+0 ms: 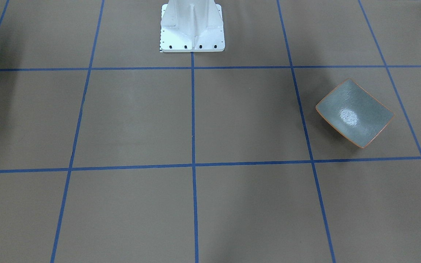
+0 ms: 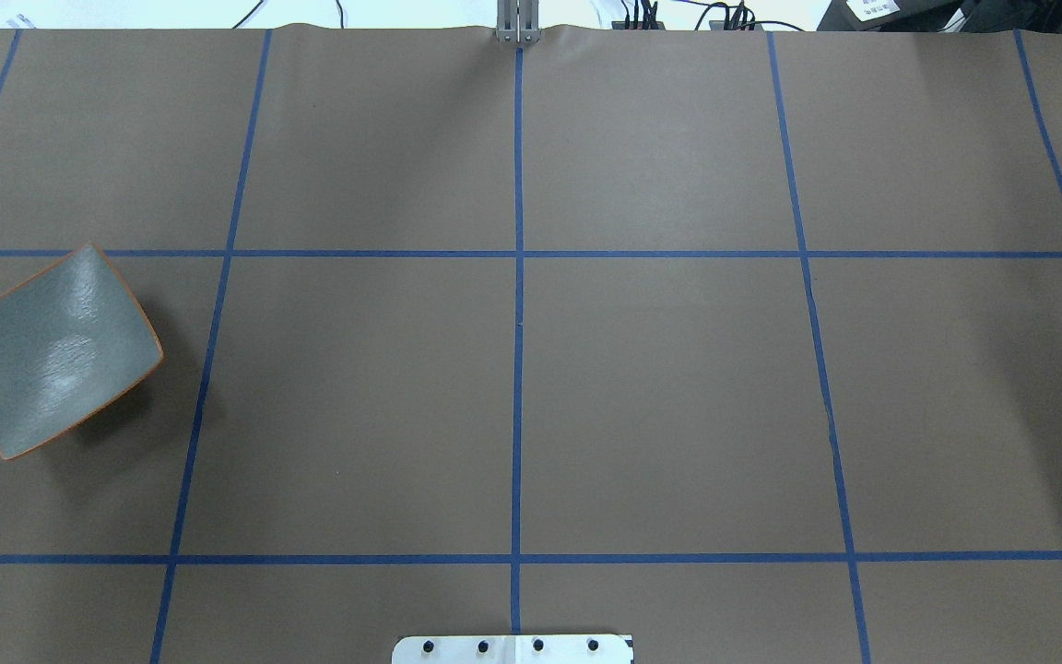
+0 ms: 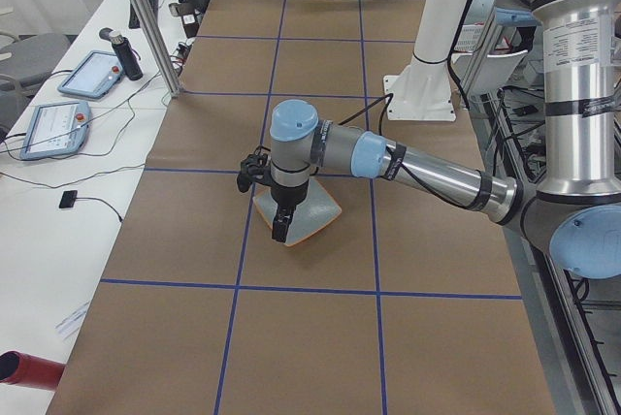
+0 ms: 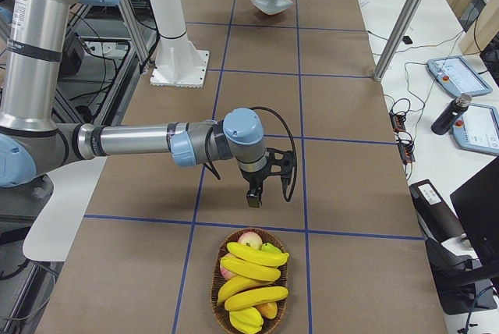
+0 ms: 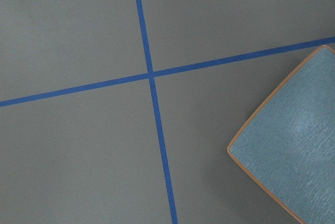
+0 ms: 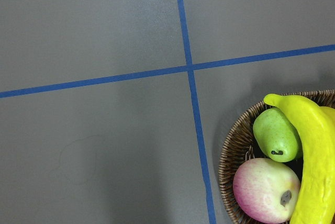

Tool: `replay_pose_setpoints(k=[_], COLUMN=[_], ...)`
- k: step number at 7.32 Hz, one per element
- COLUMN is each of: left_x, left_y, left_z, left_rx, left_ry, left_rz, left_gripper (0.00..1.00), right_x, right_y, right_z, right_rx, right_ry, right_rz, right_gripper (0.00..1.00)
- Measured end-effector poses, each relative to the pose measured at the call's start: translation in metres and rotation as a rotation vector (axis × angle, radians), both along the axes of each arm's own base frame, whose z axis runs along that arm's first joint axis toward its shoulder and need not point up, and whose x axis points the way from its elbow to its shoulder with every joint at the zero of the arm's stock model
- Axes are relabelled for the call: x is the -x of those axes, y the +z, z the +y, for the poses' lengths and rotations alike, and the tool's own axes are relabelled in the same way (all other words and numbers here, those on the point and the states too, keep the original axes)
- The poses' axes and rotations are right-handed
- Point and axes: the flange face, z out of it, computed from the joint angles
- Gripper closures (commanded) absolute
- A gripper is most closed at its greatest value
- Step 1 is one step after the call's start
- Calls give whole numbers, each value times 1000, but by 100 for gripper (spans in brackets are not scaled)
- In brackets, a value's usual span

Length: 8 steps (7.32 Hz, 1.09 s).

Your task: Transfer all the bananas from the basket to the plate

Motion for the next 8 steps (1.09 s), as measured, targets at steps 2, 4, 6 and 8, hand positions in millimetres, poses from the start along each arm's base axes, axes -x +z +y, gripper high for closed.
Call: replay_pose_setpoints(k=[2,4,6,8], left_x=[0,-2,-2,-3], left_y=[-7,-8,-6,-2], left_z=[4,7,7,7], left_rx=[-16,-19,-11,2], left_ry=[8,13,12,9], left_rz=[19,25,25,26], left_gripper=[0,0,0,0], right_x=[0,1,3,4], right_y=[1,1,1,2], right_z=[2,3,5,10], right_rx=[2,7,18,-4], right_ry=[-1,0,-2,-11], right_rz=[-1,-9,-41,-52], right_gripper=[0,0,0,0])
